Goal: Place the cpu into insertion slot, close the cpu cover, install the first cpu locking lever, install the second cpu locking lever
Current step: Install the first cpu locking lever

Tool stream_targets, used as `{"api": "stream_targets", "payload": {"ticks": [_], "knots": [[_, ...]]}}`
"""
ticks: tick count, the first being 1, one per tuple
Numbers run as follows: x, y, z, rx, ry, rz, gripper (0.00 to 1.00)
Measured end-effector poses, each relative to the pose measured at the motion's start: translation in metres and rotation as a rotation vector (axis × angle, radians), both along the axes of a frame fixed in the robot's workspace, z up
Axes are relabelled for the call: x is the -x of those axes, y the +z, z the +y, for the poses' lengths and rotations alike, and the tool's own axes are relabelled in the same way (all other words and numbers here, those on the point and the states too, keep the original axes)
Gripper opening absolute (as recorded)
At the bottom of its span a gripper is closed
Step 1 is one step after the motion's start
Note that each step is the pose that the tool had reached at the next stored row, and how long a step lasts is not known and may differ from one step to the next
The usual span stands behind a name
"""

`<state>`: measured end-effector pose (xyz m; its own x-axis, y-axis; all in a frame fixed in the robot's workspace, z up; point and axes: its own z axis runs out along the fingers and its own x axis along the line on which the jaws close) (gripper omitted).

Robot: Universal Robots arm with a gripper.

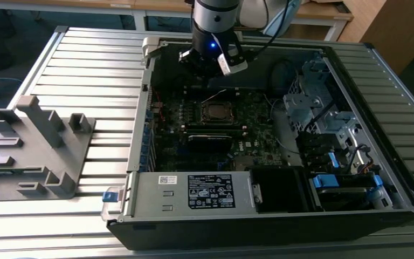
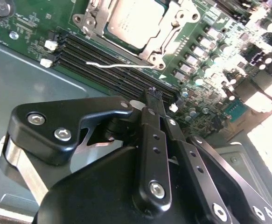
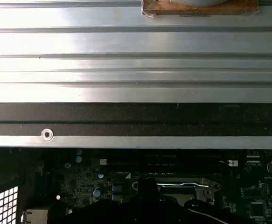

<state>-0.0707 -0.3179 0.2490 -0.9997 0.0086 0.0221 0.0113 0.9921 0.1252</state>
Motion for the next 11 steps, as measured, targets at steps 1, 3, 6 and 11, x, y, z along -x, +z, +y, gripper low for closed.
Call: {"api": "stream_targets", "payload": {"ticks": [1, 3, 6, 11], "knots": [[0.0000, -0.0002, 0.0000, -0.0024, 0.000, -0.0055, 0.11], [0.0000, -0.0006, 0.0000, -0.0071, 0.000, -0.0181, 0.11], [0.0000, -0.0011, 0.0000, -0.0155, 0.000, -0.0418, 0.11], [0.0000, -0.0013, 0.0000, -0.0173, 0.000, -0.0481, 0.11]]}}
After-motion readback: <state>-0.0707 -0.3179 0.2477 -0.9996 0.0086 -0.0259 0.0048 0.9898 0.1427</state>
